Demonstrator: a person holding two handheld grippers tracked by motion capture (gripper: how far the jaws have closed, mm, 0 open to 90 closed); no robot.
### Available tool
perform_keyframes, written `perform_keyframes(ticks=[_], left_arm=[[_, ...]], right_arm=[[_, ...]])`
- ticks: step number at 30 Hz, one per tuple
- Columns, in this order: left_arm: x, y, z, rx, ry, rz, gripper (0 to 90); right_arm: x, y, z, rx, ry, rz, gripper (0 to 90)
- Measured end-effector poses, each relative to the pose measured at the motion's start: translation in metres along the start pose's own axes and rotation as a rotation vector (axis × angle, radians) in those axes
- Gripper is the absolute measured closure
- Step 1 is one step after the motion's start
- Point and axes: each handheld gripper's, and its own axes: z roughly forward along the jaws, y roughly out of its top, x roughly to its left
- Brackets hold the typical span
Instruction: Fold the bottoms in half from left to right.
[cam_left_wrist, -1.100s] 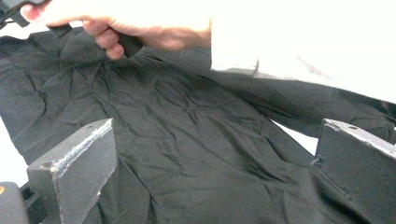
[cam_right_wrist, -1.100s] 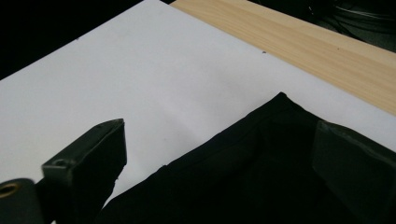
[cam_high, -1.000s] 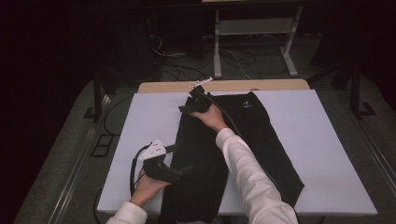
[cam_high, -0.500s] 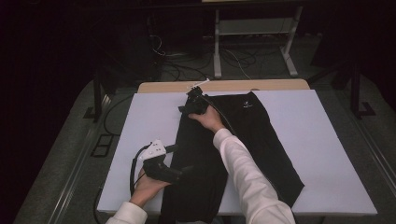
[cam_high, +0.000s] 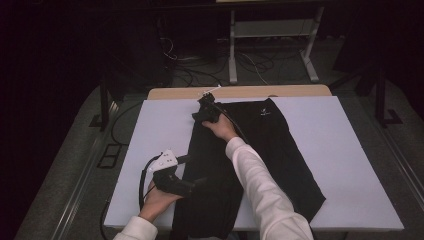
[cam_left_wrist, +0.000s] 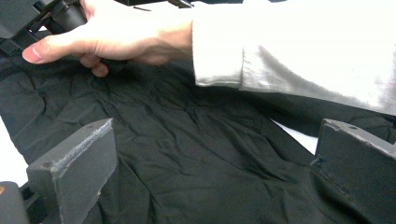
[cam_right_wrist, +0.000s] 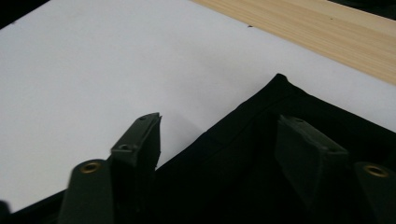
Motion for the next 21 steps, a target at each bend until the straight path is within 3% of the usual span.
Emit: perform_keyframes(ticks=[9, 15, 18, 21], left_arm=[[0.0003, -0.0003, 0.0, 0.003, -0.001, 0.001, 0.0], [-0.0001, -0.001, 0.0005, 0.008, 0.001, -0.003, 0.0], [-0.0004, -0.0011, 0.0004, 0.008, 0.001, -0.003, 0.0], [-0.0004, -0.0016, 0.0008, 0.01, 0.002, -0.006, 0.0]], right_arm=[[0.0003, 0.001, 0.0039, 0.01, -0.023, -0.003, 46.9], [0.0039, 0.0014, 0.0035, 0.026, -0.05, -0.029, 63.9], [0.0028, 0.0017, 0.0024, 0.033, -0.057, -0.006, 73.4], [0.0012, 0.002, 0.0017, 0.04, -0.033, 0.01, 82.6]])
